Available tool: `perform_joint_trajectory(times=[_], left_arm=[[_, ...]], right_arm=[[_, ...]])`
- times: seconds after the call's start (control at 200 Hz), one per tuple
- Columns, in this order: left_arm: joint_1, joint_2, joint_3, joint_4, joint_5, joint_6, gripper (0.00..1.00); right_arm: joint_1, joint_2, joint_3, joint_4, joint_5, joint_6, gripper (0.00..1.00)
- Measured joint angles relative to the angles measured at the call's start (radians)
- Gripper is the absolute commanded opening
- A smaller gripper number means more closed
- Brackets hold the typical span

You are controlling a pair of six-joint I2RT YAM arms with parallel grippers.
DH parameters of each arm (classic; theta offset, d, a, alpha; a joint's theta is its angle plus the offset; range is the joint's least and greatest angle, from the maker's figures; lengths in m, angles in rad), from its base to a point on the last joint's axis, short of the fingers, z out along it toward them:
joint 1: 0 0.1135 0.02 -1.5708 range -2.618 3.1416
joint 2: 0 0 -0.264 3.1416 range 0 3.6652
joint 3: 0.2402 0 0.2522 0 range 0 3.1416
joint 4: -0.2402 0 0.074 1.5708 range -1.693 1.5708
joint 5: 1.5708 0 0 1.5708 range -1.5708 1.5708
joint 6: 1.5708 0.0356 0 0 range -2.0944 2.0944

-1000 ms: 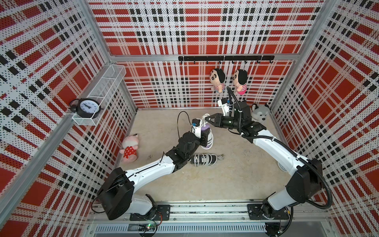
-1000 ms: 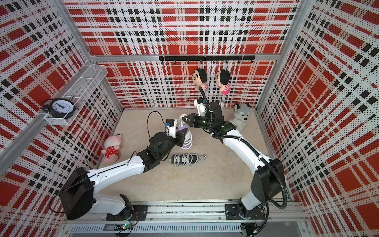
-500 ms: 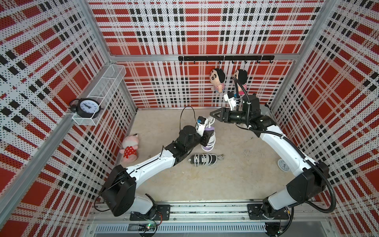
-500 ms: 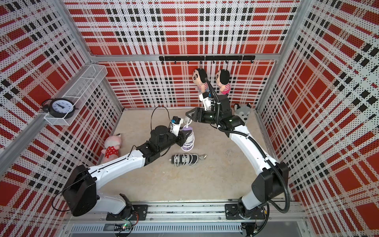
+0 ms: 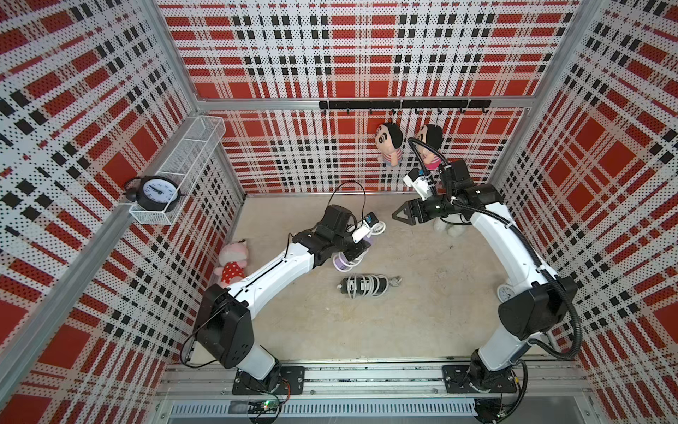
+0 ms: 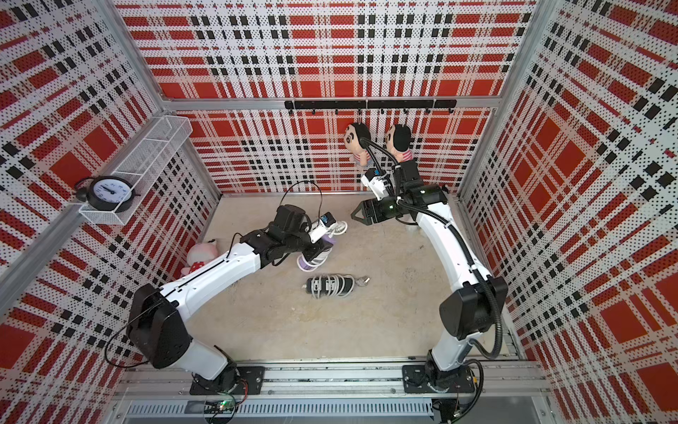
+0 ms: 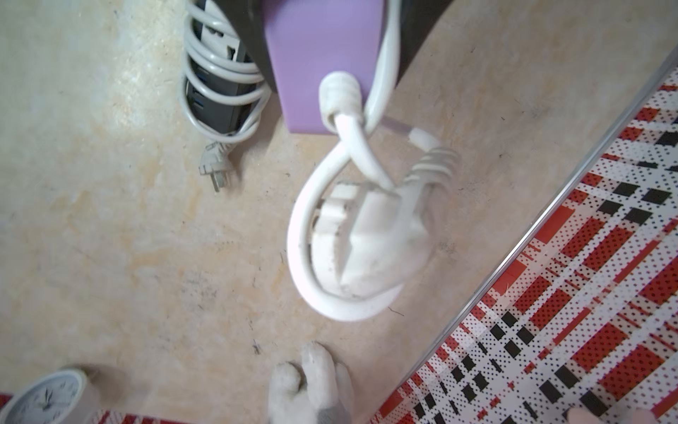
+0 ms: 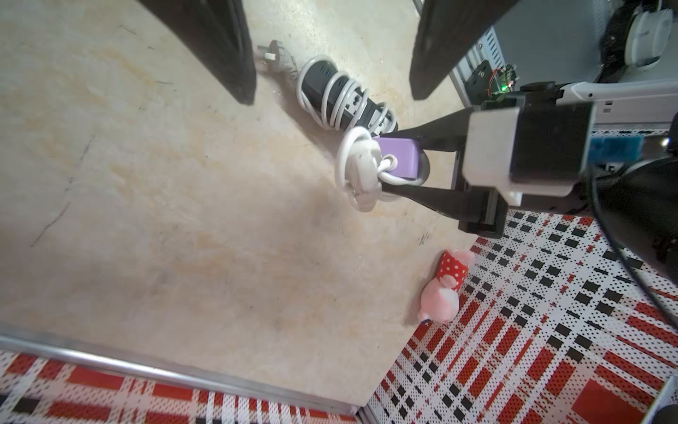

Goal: Unwrap the cord wrapped around the power strip
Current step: Unwrap the power cord from the power strip.

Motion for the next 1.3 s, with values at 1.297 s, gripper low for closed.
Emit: perform_joint_trajectory(times=[1.297], left_arm=[[-0.081, 0.028, 0.087, -0.141, -0.083, 0.271, 0.00]], right_arm=[[0.132, 0.148, -0.006, -0.102, -0.059, -0.002, 0.45]])
